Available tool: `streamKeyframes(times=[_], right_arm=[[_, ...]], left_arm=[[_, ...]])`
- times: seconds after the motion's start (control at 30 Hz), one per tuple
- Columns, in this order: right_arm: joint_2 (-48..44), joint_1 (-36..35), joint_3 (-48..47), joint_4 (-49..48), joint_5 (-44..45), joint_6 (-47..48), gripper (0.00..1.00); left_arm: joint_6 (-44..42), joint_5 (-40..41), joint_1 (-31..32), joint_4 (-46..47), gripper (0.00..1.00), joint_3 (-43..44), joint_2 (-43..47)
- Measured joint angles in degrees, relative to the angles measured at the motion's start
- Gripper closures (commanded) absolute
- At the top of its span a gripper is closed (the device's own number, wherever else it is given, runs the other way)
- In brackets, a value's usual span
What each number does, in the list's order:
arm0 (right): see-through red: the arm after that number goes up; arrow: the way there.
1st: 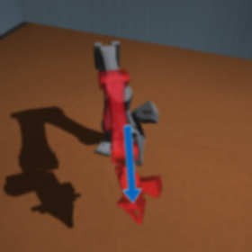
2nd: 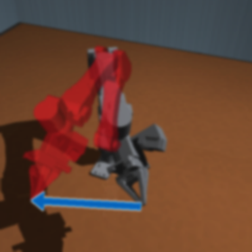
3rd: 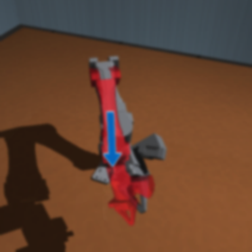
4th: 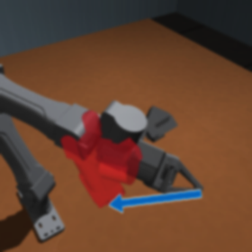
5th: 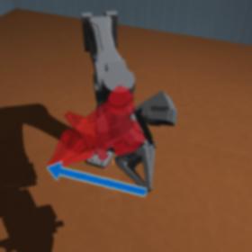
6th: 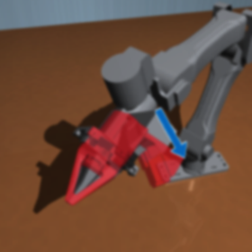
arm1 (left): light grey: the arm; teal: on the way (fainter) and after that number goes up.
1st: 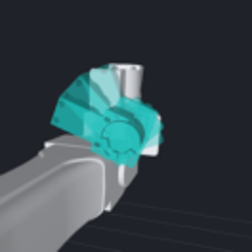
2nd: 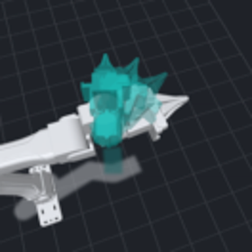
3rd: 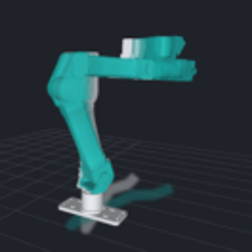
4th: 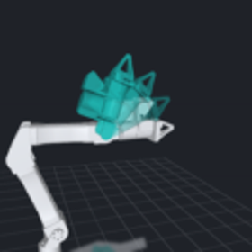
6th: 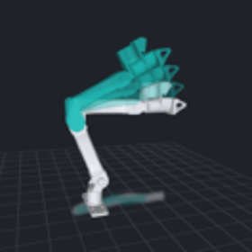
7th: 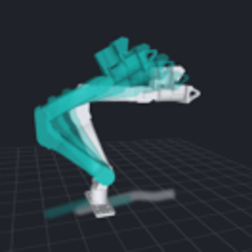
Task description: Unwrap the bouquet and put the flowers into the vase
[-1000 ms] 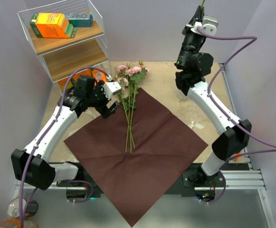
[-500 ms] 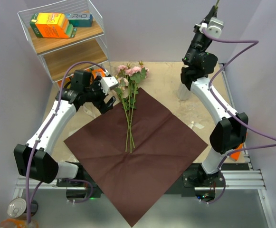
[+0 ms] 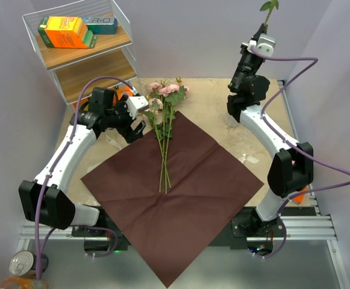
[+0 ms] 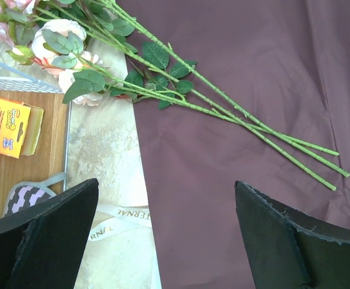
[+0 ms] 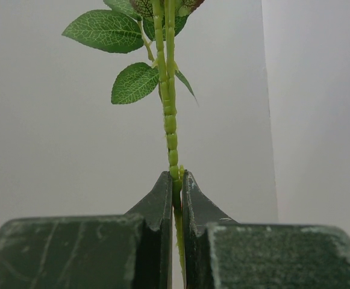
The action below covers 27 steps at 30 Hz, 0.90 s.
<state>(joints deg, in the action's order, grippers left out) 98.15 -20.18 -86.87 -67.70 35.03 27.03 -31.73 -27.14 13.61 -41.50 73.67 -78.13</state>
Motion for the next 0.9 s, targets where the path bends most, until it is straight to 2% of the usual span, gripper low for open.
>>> streamKeyframes(times=[0.2,0.23,0.33,0.37,0.43,0.47,0.5,0.6,0.67,0.9], right_arm=[[-4.0,-0.5,4.3,5.2,3.6,-1.6,0.98],[-4.8,-0.7,4.7,6.2,4.1,-2.1,0.90],[-8.4,-1.1,6.4,10.6,6.0,-4.3,0.77],[-9.2,-1.2,6.5,11.8,6.4,-5.1,0.65],[-11.0,-1.4,6.5,15.5,7.9,-6.9,0.56],[-11.4,-1.4,6.4,16.9,8.3,-7.3,0.48],[-11.7,-1.4,5.8,19.0,9.3,-7.9,0.46],[-11.6,-1.6,3.8,26.2,11.3,-9.6,0.32],[-11.4,-1.6,3.0,31.0,12.0,-10.9,0.29],[-8.3,-1.6,-5.0,50.6,9.8,-16.4,0.28]], left_arm=[[-0.5,-0.7,-0.4,-0.2,0.01,0.0,0.0],[-0.5,-0.7,-0.4,-0.2,0.01,0.0,0.0],[-0.5,-0.9,-0.5,-0.6,0.01,0.0,0.1],[-0.5,-1.0,-0.5,-0.8,0.01,0.0,0.2],[-0.5,-1.0,-0.5,-1.2,0.01,0.0,0.6],[-0.5,-1.0,-0.5,-1.3,0.01,0.0,0.8],[-0.5,-1.0,-0.5,-1.5,0.01,0.0,1.1],[-0.5,-1.0,-0.5,-1.9,0.01,0.0,2.3],[-0.5,-1.0,-0.5,-2.1,0.01,0.0,3.2],[-0.5,-1.0,-0.5,-3.0,0.01,0.0,5.1]])
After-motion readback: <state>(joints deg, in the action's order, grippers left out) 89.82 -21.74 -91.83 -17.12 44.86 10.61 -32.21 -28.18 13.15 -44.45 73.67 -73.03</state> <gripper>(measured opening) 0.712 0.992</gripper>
